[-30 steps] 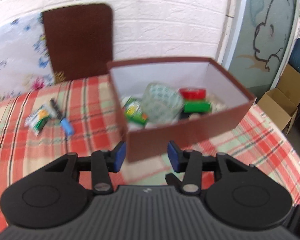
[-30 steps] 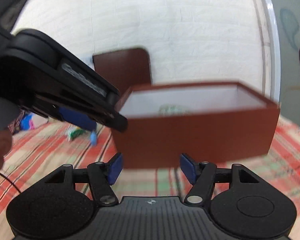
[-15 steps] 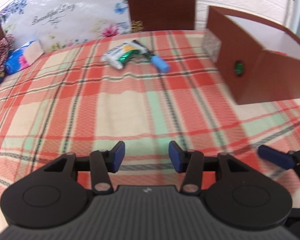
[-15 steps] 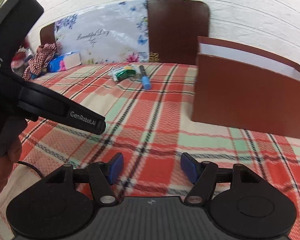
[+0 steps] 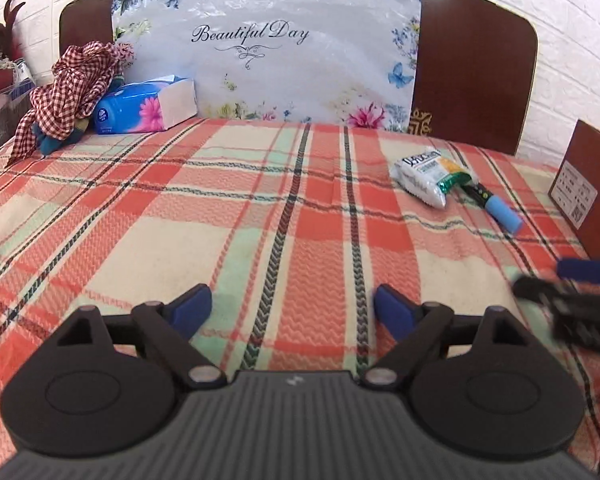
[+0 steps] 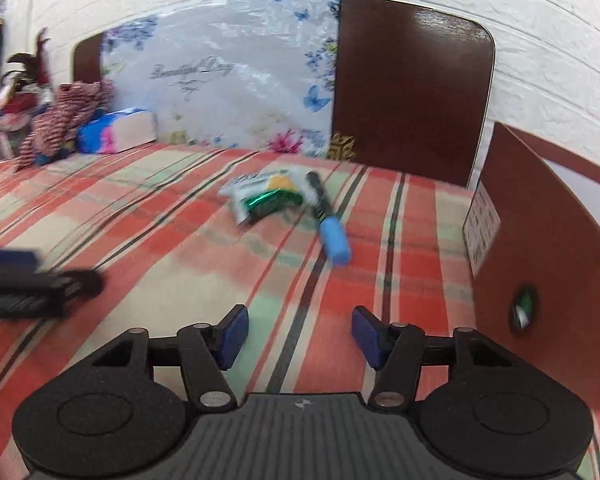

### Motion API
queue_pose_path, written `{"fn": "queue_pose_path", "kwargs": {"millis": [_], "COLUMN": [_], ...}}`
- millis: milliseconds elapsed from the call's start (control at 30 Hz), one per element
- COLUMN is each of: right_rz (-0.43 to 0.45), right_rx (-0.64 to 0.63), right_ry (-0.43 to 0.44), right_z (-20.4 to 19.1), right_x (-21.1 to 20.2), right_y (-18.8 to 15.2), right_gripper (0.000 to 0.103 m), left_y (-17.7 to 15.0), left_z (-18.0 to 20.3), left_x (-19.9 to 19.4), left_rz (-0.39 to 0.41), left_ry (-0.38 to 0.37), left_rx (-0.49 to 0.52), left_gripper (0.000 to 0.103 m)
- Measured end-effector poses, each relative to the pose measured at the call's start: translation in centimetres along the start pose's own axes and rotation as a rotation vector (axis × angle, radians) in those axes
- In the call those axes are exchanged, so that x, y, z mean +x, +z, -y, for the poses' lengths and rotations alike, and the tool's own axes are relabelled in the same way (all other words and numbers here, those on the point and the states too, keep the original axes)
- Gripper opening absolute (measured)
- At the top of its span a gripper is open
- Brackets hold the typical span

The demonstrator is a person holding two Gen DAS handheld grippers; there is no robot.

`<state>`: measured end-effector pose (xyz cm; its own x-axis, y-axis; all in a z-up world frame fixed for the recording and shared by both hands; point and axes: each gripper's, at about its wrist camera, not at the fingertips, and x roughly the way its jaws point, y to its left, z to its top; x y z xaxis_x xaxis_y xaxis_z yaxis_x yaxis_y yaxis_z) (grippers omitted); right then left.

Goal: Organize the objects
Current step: 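Move the right gripper to the blue-capped black marker and grasp it, then carry the marker over the brown box and open the right gripper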

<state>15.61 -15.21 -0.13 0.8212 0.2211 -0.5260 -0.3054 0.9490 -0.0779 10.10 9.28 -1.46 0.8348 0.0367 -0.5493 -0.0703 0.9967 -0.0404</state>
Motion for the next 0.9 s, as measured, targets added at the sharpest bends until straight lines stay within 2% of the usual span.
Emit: {"fn": "queue_pose_path", "kwargs": {"millis": [67,200,300,367,500,700,900], "right_rz": [0.000,-0.010,-0.007,-0.009,-0.025,-0.057,-0.063], "right_rx": [0.020,0.056,0.017,-0.001,0.052,0.064,0.074], "right_ry": [-0.030,-0.057,-0.048,-0.050,-0.032,0.020,0.009], "right_z": [0.6,1.5,1.1,0.7,1.5,2.6,4.0], "right_x": [2.4,6.0,6.0,5.2,2.1,-5.4,-11.8], "right_y": [1.3,3.2,3.2,2.8,1.1,-3.6,-7.6], "right_gripper": [0.052,0.035,0.017,0.017,0.017,0.017,0.017], "left_y": [0.0,0.0,0.0,0.0,0.1,0.2,-0.2], "left_z": [0.6,0.5,0.5,0.6,0.7,1.0,2.1], "left_x": [0.3,0.7,0.7,0.8,0.9,0.9,0.0], "left_rz": [0.002,0.003,0.007,0.005,0.001,-0.006,-0.008], "left_ry": [0.002,-0.014,-0.014,-0.011,-0.007,0.007,0.066], "left_rx": [0.027,0.016,0.007,0.010,0.016,0.039,0.088], "left_gripper": [0.090,0.090,0.090,0.090,0.090,0.091,0.091]}}
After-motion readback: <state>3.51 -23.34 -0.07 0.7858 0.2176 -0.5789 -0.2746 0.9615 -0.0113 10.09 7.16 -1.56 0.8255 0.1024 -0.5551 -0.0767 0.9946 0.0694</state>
